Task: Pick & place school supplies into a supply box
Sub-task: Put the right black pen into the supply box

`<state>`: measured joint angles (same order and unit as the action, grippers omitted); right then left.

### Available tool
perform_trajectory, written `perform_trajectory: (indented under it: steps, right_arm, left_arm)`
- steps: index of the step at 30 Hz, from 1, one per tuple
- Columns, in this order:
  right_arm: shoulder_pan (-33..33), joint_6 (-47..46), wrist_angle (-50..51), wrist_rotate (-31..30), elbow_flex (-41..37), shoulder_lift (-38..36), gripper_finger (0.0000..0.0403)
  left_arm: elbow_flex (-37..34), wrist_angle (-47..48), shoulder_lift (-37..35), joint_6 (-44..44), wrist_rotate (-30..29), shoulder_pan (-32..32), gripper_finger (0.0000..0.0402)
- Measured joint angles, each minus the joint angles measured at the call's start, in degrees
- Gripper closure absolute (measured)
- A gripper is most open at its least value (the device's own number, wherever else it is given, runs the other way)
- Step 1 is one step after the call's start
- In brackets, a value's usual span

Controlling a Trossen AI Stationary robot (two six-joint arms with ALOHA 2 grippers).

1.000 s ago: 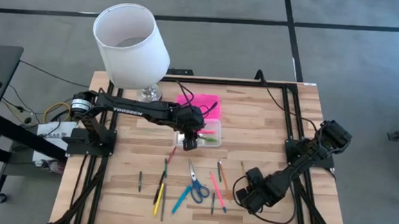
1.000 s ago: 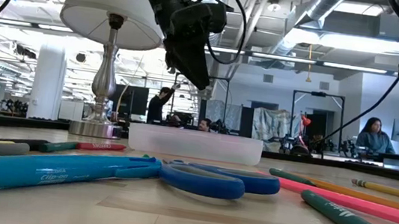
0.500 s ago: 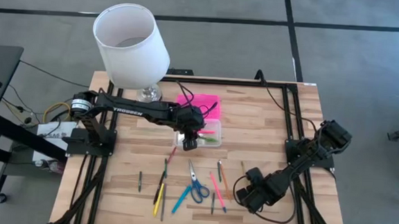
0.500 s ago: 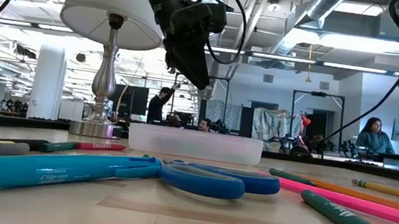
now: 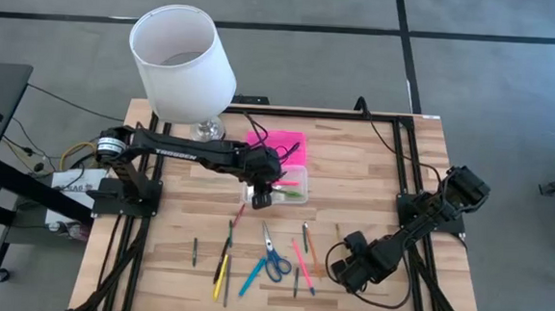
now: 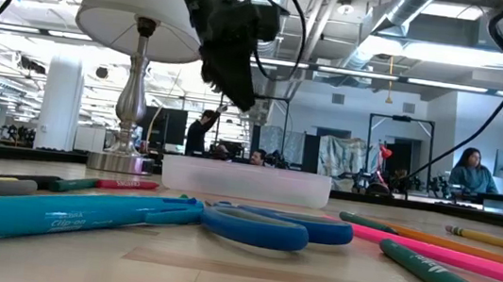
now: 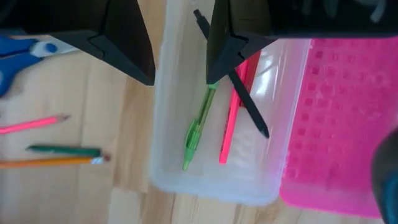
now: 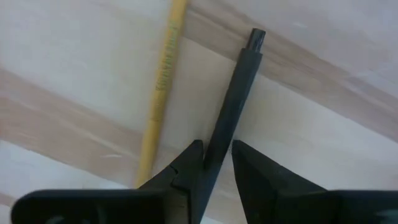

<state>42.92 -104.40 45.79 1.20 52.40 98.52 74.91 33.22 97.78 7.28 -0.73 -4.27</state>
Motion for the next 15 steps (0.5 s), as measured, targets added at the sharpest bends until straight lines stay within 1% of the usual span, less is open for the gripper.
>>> perform_trajectory:
  steps: [3,5,9,15]
  right_arm:
    - [0.02,0.04,0.64,0.27,-0.04,0.02,0.0335]
    - [0.00,0.62,0.69,0.45,-0.07,0.04,0.0343]
    - [-0.74,1.04,0.87,1.94,-0.09,0.04,0.0357]
    - [-0.72,1.50,0.61,1.94,-0.15,0.07,0.0368]
  left_arm:
    - [0.00,-0.08,-3.30,0.94,0.74,0.00,0.0263]
    - [0.00,0.01,-5.97,1.27,0.05,0.15,0.0263]
    - [0.00,3.15,-11.40,1.67,-4.48,0.27,0.0263]
    - [-0.08,11.31,-17.77,3.98,-12.21,1.11,0.0263]
